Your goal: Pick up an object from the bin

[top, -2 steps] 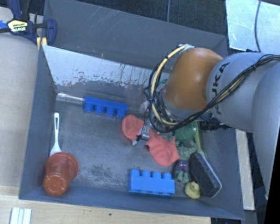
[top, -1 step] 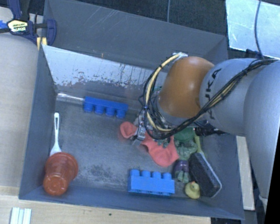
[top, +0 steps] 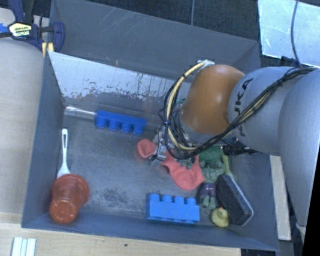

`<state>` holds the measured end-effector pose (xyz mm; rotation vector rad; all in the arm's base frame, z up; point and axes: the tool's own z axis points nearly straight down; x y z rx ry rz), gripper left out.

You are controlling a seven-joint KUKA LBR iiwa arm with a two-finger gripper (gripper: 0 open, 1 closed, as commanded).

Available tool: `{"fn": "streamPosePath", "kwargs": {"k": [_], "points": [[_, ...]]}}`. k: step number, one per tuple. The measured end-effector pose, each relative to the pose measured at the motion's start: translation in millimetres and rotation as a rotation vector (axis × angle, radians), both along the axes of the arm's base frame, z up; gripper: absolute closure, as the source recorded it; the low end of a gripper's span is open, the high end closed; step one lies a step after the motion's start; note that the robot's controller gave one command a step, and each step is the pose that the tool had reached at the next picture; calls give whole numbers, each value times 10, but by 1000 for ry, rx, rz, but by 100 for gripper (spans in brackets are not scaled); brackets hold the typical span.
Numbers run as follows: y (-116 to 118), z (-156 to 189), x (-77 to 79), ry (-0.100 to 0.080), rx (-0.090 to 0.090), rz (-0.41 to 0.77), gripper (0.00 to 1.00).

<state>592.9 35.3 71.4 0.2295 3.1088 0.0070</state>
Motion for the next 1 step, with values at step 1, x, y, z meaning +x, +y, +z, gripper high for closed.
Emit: {"fn": "streamPosePath", "kwargs": {"k": [1], "points": [[-18, 640, -204, 5, -1, 10, 100]]}}
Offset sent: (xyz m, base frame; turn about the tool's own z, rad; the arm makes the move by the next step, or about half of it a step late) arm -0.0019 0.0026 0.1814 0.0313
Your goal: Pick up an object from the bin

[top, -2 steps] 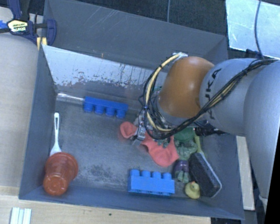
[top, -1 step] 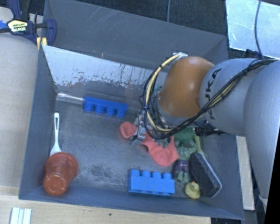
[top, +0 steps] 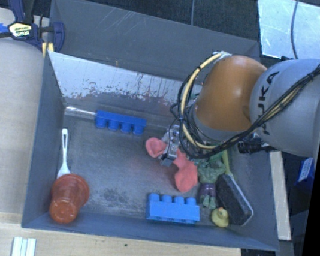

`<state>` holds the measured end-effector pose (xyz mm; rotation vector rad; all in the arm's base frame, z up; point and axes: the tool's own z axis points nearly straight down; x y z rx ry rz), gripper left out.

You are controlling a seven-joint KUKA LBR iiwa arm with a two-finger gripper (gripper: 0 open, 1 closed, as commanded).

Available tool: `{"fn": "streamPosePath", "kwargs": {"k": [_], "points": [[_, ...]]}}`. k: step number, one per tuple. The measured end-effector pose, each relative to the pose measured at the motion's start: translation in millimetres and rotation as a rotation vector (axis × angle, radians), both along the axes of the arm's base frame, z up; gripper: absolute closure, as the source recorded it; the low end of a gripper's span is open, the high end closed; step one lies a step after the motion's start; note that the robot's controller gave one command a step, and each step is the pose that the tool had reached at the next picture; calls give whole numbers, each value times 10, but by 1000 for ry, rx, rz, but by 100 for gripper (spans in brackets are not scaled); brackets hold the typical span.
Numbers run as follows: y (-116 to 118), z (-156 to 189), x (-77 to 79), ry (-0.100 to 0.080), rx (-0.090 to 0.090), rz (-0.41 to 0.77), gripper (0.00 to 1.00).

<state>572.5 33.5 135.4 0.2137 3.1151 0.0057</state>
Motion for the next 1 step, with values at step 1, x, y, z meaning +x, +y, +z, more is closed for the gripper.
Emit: {"fn": "streamPosePath", "kwargs": {"k": [1], "points": [[21, 771, 107, 0, 0, -24, 100]]}}
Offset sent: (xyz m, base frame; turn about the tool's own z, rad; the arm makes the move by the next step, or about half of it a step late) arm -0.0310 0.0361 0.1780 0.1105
